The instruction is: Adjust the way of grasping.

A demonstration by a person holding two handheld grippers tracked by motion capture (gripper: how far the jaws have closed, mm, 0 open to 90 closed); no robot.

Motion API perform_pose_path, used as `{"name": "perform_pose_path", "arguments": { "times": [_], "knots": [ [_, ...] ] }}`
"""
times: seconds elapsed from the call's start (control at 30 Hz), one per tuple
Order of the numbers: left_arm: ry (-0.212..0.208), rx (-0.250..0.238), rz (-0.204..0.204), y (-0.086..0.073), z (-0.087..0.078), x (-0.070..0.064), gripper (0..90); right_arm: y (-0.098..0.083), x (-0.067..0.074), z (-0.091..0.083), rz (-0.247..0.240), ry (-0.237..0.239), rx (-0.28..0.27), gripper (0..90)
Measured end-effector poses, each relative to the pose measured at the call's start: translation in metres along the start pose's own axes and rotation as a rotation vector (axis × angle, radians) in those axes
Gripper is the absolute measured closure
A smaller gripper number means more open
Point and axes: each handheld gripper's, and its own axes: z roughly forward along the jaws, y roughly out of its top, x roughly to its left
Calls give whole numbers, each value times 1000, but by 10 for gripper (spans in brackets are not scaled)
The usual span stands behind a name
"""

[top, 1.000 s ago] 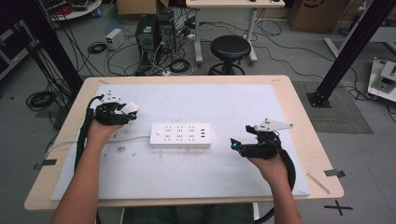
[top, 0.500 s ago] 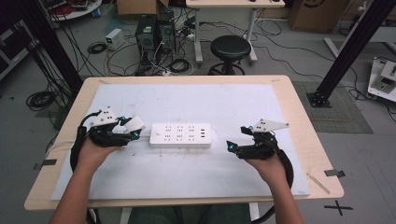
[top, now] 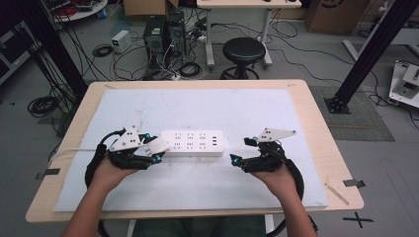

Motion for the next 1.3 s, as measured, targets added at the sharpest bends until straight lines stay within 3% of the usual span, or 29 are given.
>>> {"name": "perform_pose_path", "arguments": {
  "times": [0.27, 0.37, 0.4, 0.6, 0.67, 0.77, 0.8, 0.83, 1.07, 1.3],
  "knots": [
    [-62, -35, 118, 6, 22, -31, 424, -2, 14, 23, 55, 125, 30, 190],
    [-79, -47, 146, 6, 28, -38, 424, -2, 18, 29, 65, 148, 39, 190],
    [-86, -55, 183, 5, 35, -46, 424, -1, 21, 36, 89, 187, 38, 190],
    [-93, -76, 223, 2, 42, -57, 424, 0, 24, 49, 139, 263, 38, 190],
    [-86, -84, 243, 2, 43, -61, 424, -1, 26, 53, 159, 288, 41, 190],
    [-66, -96, 281, 1, 43, -66, 424, -2, 28, 60, 206, 363, 44, 189],
    [-60, -97, 297, 2, 43, -67, 424, -2, 28, 60, 206, 363, 44, 189],
    [-51, -105, 310, 2, 43, -69, 424, -3, 29, 63, 228, 399, 36, 190],
    [9, -131, 425, 6, 44, -83, 425, -5, 34, 71, 268, 477, 20, 190],
    [29, -150, 478, 10, 45, -95, 424, -5, 39, 78, 294, 531, 8, 191]
  ]
}}
